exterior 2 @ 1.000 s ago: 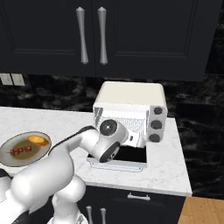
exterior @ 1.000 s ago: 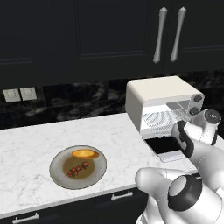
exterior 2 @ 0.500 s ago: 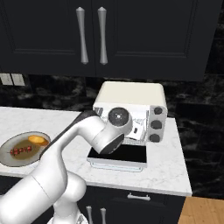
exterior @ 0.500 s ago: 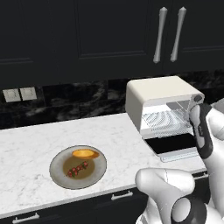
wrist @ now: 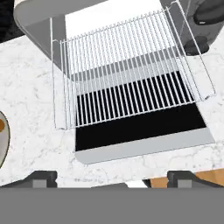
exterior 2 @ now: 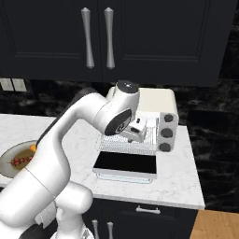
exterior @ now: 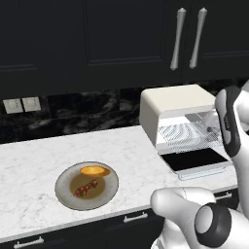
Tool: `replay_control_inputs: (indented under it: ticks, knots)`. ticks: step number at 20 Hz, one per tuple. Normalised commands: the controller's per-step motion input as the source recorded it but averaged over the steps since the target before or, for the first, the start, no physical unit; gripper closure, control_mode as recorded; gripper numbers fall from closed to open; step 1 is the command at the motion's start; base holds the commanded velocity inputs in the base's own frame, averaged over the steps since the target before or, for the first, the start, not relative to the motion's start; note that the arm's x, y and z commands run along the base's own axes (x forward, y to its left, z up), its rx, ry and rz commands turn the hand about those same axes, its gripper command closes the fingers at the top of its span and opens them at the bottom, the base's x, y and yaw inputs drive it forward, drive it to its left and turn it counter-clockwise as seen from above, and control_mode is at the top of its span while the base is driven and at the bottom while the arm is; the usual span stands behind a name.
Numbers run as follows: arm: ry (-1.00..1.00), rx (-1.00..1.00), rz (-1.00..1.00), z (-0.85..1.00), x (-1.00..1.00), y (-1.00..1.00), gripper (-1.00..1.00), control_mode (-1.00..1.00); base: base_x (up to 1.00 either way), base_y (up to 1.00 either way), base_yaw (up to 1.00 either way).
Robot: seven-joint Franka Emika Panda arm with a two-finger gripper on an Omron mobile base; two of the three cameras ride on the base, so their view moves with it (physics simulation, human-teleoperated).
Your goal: Pick up the kebab skewer and baguette bread, and place them inside the toaster oven. Close the toaster oven door and start by setting the timer.
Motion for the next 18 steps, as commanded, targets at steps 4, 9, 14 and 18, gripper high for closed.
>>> replay_control_inputs:
  ticks: [4, 9, 14, 18]
  knots:
    - [0.26, 0.01, 0.26, -0.09, -0.22, 0.74, -1.00, -1.00, 0.00, 0.00, 0.00]
    - [0.12, -0.02, 0.32, -0.26, -0.21, 0.90, -1.00, -1.00, 0.00, 0.00, 0.00]
    - [0.03, -0.09, 0.32, -0.46, -0.07, 0.95, -1.00, -1.00, 0.00, 0.00, 0.00]
    - [0.00, -0.13, 0.27, -0.55, -0.01, 0.84, -1.00, -1.00, 0.00, 0.00, 0.00]
